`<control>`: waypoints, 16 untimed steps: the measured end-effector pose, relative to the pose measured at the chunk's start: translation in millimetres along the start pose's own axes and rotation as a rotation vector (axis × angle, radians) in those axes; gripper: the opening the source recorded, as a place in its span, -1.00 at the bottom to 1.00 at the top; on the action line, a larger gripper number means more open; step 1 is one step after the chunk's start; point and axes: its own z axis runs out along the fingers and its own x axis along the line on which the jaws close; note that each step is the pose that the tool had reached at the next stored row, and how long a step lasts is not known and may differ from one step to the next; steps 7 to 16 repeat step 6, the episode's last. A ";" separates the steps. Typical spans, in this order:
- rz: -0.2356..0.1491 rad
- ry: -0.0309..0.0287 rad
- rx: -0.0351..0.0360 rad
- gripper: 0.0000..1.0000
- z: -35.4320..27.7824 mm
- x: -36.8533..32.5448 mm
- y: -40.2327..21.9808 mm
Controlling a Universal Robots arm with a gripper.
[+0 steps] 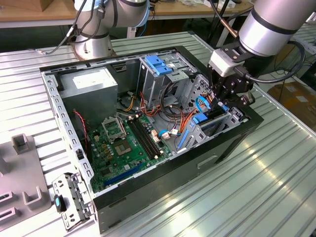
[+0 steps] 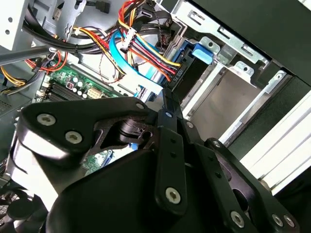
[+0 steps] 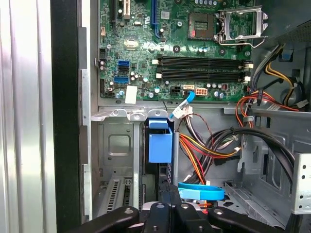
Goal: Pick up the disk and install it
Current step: 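Insert the second disk wire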
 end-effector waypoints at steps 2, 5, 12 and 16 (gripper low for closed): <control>0.000 0.0000 0.0000 -0.79 0.0 0.0 0.0; 0.000 0.0000 0.0000 -0.79 0.0 0.0 0.1; 0.000 0.0000 0.0000 -0.79 0.0 0.0 0.1; 0.000 0.0000 0.0000 -0.79 0.0 0.0 0.1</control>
